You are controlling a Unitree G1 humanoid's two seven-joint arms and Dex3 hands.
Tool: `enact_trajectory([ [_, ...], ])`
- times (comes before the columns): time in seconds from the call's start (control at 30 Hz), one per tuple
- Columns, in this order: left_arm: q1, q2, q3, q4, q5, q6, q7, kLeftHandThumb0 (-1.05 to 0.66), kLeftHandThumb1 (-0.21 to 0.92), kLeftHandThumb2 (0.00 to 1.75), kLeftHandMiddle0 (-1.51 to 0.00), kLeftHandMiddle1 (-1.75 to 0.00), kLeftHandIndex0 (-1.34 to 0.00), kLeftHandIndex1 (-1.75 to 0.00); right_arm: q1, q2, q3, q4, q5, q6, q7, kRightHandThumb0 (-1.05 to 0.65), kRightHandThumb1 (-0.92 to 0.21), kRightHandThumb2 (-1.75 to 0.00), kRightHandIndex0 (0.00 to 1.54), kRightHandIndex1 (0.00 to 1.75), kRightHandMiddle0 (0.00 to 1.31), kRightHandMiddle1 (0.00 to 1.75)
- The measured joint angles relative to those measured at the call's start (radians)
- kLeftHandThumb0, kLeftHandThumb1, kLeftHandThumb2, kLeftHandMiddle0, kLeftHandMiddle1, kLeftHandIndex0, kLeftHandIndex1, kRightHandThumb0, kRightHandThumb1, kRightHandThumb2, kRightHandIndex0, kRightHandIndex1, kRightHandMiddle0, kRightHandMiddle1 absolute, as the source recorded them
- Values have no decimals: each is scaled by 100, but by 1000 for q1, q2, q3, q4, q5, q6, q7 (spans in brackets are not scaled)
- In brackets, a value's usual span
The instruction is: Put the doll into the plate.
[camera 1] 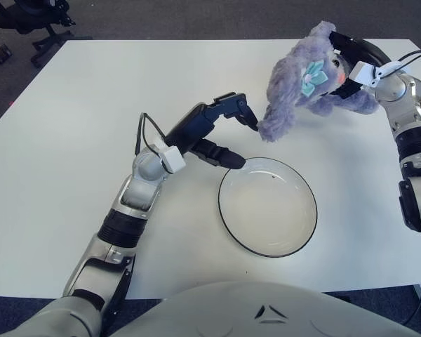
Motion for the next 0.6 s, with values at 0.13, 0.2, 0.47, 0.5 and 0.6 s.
enact_trajectory([
  [0.13,0,1,-26,38,30,-35,0,0,92,25,-42,-143,-48,-135,-1,0,-1,-12,1,9,0,0,-30,-133,64,168,41,175],
  [0.2,-1,1,-37,59,37,-44,0,0,92,25,-42,-143,-47,-137,-1,0,-1,-17,1,12,0,0,-29,-133,64,168,41,175],
  [0.47,-23,-4,-60,147,63,-79,2,0,92,26,-42,-141,-44,-140,-1,0,-2,-20,1,23,0,0,-28,-134,65,168,42,175],
  [0.5,-25,-5,-61,153,66,-83,3,0,92,26,-43,-141,-44,-141,-1,0,-2,-20,1,25,-1,0,-28,-134,65,168,42,175],
  [0.6,-32,-9,-64,170,74,-96,9,0,92,27,-43,-139,-43,-143,-1,0,-3,-20,1,25,-6,0,-28,-134,65,168,42,175],
])
